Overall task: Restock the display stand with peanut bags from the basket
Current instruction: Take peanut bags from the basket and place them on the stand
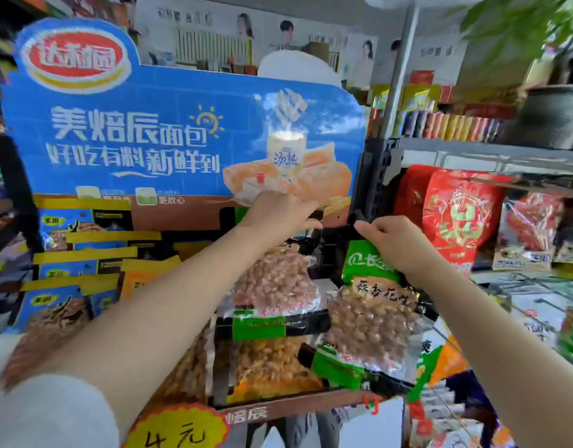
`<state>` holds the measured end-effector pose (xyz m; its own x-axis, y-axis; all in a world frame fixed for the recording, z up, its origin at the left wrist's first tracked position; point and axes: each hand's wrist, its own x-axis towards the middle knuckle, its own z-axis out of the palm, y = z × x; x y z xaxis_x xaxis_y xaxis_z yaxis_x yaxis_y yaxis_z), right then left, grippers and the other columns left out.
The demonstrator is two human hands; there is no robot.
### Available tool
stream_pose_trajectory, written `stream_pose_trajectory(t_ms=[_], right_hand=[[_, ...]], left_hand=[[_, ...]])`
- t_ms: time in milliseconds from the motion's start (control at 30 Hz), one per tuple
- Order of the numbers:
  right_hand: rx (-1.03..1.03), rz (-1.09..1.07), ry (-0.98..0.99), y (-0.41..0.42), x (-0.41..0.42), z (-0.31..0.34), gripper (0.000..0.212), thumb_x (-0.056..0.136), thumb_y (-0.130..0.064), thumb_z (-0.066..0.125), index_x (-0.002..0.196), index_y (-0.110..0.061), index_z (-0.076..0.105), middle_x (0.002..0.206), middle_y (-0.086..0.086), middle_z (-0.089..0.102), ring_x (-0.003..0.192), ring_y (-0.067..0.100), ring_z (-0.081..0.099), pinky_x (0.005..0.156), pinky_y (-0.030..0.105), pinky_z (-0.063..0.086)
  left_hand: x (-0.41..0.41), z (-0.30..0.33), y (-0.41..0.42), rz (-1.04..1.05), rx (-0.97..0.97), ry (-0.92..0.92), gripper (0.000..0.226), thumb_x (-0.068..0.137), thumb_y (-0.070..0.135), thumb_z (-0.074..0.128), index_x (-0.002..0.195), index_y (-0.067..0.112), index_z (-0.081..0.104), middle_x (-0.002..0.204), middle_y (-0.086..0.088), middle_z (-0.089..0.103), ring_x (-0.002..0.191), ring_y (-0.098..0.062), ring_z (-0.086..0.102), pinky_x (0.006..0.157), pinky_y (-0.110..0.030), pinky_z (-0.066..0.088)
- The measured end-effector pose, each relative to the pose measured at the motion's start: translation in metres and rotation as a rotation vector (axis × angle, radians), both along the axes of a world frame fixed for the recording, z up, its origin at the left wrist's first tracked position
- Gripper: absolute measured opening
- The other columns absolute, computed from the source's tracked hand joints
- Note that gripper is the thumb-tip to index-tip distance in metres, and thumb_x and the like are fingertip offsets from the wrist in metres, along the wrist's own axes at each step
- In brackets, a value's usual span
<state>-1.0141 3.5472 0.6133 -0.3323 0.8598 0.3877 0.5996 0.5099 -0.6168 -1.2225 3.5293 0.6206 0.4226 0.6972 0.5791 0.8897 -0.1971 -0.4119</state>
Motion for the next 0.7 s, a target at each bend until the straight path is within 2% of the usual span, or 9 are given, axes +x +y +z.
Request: stream_pose_trajectory(t_ms=[100, 200, 267, 333, 400, 500, 600, 700], right_hand=[[-0.183, 0.101, -0.072, 0.015, -0.001, -0.003, 0.047, 0.082, -0.043, 0.064, 0.061, -0.008, 0.041, 0.059, 0.007, 0.028, 0.053, 0.019, 0.029, 0.052, 0.029, 0.021], [-0.234, 0.246, -0.153, 0.023, -0.007, -0.008, 0.038, 0.079, -0.039, 0.069, 0.063, -0.009, 0.051, 0.059, 0.003, 0.037, 0.052, 0.011, 0.035, 0.052, 0.025, 0.025], [-0.174, 0.292, -0.161, 0.028, -0.021, -0.016, 0.040, 0.081, -0.038, 0.066, 0.061, -0.009, 0.048, 0.054, 0.001, 0.034, 0.046, 0.008, 0.032, 0.049, 0.022, 0.025], [-0.033, 0.248, -0.247, 0.039, -0.040, -0.026, 0.044, 0.086, -0.041, 0.060, 0.060, -0.008, 0.046, 0.052, 0.004, 0.036, 0.046, 0.014, 0.035, 0.050, 0.027, 0.027], [0.073, 0.150, -0.291, 0.051, -0.061, -0.038, 0.046, 0.089, -0.045, 0.053, 0.061, -0.008, 0.049, 0.053, 0.008, 0.041, 0.050, 0.022, 0.042, 0.051, 0.029, 0.030], [0.173, 0.048, -0.291, 0.065, -0.083, -0.056, 0.042, 0.093, -0.040, 0.047, 0.070, -0.006, 0.053, 0.064, 0.010, 0.053, 0.065, 0.029, 0.054, 0.055, 0.033, 0.039], [0.212, -0.031, -0.396, 0.069, -0.095, -0.076, 0.029, 0.094, -0.030, 0.050, 0.096, -0.003, 0.058, 0.100, 0.016, 0.057, 0.098, 0.034, 0.053, 0.077, 0.040, 0.047], [0.160, -0.041, -0.352, 0.053, -0.089, -0.089, 0.025, 0.095, -0.026, 0.048, 0.101, -0.004, 0.058, 0.109, 0.017, 0.056, 0.103, 0.035, 0.051, 0.078, 0.038, 0.045]], left_hand=[[0.000, -0.021, 0.028, 0.077, -0.038, 0.035, 0.038, 0.086, 0.042, 0.059, 0.083, 0.004, 0.056, 0.064, -0.013, 0.062, 0.061, -0.030, 0.062, 0.045, -0.030, 0.036], [-0.007, -0.055, 0.047, 0.146, -0.278, -0.011, 0.032, 0.094, 0.033, 0.049, 0.108, 0.004, 0.049, 0.090, -0.013, 0.065, 0.084, -0.032, 0.062, 0.057, -0.034, 0.037], [-0.019, -0.074, 0.046, 0.128, -0.447, -0.129, 0.035, 0.092, 0.024, 0.053, 0.121, 0.006, 0.045, 0.110, -0.014, 0.060, 0.101, -0.031, 0.057, 0.072, -0.038, 0.044], [-0.034, -0.081, 0.036, 0.118, -0.446, -0.272, 0.041, 0.092, 0.016, 0.053, 0.130, 0.008, 0.042, 0.128, -0.011, 0.051, 0.118, -0.027, 0.048, 0.093, -0.036, 0.039], [-0.050, -0.081, 0.020, 0.114, -0.409, -0.386, 0.036, 0.095, 0.012, 0.047, 0.131, 0.008, 0.043, 0.134, -0.008, 0.046, 0.124, -0.023, 0.041, 0.099, -0.030, 0.033], [-0.061, -0.077, -0.014, 0.081, -0.334, -0.394, 0.025, 0.096, 0.015, 0.045, 0.119, 0.010, 0.054, 0.125, -0.005, 0.051, 0.116, -0.022, 0.046, 0.093, -0.031, 0.039], [-0.059, -0.081, -0.047, 0.000, -0.313, -0.336, 0.018, 0.094, 0.016, 0.048, 0.101, 0.009, 0.063, 0.109, -0.007, 0.061, 0.102, -0.025, 0.056, 0.081, -0.040, 0.049], [-0.047, -0.083, -0.076, -0.044, -0.354, -0.310, 0.022, 0.095, 0.020, 0.045, 0.100, 0.012, 0.065, 0.106, -0.004, 0.063, 0.096, -0.022, 0.058, 0.074, -0.035, 0.051]])
